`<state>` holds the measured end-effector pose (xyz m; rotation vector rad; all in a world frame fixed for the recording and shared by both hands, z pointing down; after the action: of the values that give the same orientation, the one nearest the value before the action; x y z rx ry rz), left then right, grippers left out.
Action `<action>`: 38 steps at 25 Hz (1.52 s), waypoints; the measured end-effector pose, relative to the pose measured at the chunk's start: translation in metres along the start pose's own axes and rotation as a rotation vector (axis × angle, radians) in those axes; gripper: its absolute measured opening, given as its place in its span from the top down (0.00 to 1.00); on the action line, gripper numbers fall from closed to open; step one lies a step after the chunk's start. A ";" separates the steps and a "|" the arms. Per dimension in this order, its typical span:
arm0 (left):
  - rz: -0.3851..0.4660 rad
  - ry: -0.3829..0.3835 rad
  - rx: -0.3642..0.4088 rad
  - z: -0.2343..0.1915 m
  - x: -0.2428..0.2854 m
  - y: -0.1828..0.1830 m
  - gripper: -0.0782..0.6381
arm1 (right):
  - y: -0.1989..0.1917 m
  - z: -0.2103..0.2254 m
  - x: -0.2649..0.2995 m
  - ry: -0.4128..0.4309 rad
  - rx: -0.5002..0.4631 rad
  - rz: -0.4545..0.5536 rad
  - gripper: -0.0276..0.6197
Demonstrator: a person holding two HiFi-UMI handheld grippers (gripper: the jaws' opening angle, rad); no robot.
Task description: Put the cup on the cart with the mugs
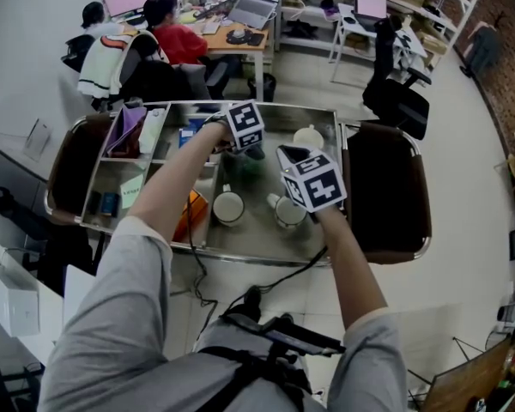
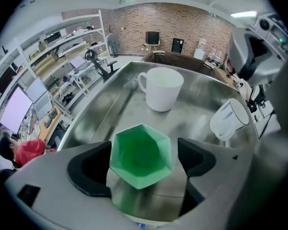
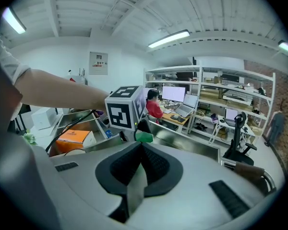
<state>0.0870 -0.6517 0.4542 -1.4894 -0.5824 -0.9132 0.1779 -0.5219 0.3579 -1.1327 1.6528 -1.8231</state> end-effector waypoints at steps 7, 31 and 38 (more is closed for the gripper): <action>0.013 0.042 0.009 0.003 -0.010 0.005 0.28 | -0.003 -0.002 -0.003 0.006 0.007 0.001 0.95; 0.351 0.450 -0.088 0.116 -0.127 0.019 0.88 | 0.004 -0.018 -0.093 0.013 0.055 0.117 0.95; 0.550 0.652 -0.234 0.193 -0.173 -0.004 0.89 | -0.001 -0.032 -0.141 0.044 0.055 0.166 0.95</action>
<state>0.0261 -0.4354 0.3238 -1.3424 0.4063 -0.9676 0.2334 -0.3942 0.3204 -0.9098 1.6582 -1.7874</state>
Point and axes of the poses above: the fingertips, and each gripper's own axes: x forward along the fingers, z to its right, y out of its top, the point moved 7 cm from there along -x, backward along the fingers, and after that the axes turned 15 degrees about z, right-handed, at the moved point
